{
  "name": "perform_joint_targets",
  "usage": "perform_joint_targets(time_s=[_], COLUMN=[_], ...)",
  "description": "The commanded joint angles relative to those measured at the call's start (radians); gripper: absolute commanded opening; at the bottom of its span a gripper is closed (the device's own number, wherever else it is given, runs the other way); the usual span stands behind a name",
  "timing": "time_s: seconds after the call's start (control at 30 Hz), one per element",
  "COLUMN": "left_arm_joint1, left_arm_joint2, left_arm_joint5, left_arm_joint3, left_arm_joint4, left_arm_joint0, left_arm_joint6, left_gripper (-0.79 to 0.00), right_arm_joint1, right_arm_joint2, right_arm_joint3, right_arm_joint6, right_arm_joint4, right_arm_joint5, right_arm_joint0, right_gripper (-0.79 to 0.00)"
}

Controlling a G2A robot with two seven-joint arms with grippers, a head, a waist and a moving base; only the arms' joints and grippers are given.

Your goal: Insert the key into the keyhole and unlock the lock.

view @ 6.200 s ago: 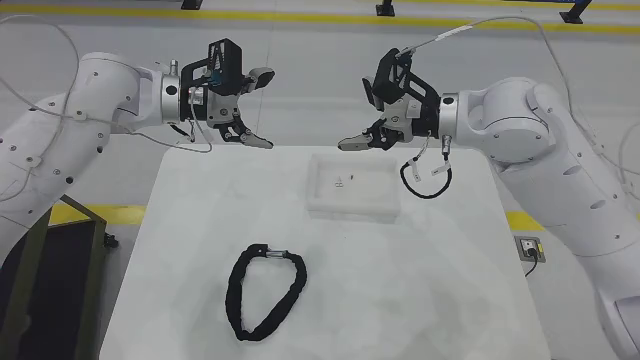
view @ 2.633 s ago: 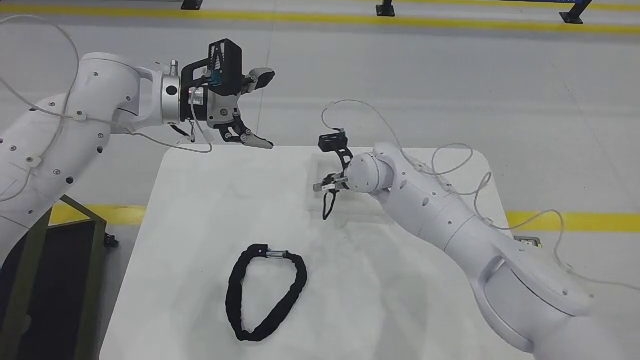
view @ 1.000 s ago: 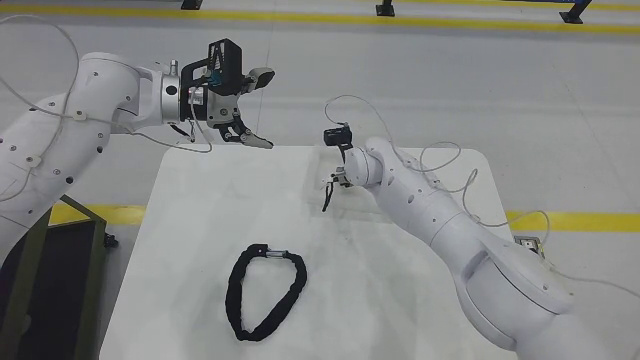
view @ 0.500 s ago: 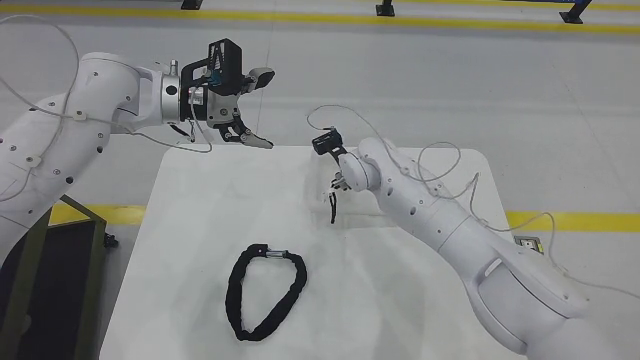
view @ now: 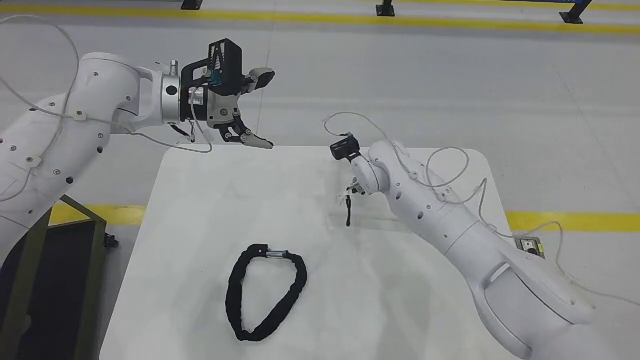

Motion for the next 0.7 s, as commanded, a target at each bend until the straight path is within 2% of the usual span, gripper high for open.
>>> perform_joint_targets(time_s=[0.0, 0.13, 0.37, 0.4, 0.47, 0.67], left_arm_joint1=[0.000, 0.000, 0.000, 0.000, 0.000, 0.000], left_arm_joint2=[0.000, 0.000, 0.000, 0.000, 0.000, 0.000], left_arm_joint5=[0.000, 0.000, 0.000, 0.000, 0.000, 0.000], left_arm_joint3=[0.000, 0.000, 0.000, 0.000, 0.000, 0.000], left_arm_joint4=[0.000, 0.000, 0.000, 0.000, 0.000, 0.000], left_arm_joint0=[0.000, 0.000, 0.000, 0.000, 0.000, 0.000], left_arm_joint6=[0.000, 0.000, 0.000, 0.000, 0.000, 0.000], left_gripper=[0.000, 0.000, 0.000, 0.000, 0.000, 0.000], right_arm_joint1=[-0.006, -0.016, -0.018, -0.021, -0.025, -0.046], right_arm_joint2=[0.008, 0.034, 0.093, 0.098, 0.129, 0.143], right_arm_joint3=[0.013, 0.013, -0.004, -0.006, -0.001, 0.114], right_arm_joint6=[-0.041, -0.157, -0.219, -0.212, -0.175, -0.116], right_arm_joint4=[0.006, 0.014, 0.047, 0.062, 0.174, 0.266], right_arm_joint5=[0.028, 0.086, 0.114, 0.094, -0.022, -0.101], right_arm_joint0=[-0.005, -0.022, -0.025, -0.024, -0.026, 0.003], right_gripper=[-0.785, -0.785, -0.785, -0.785, -0.785, -0.785])
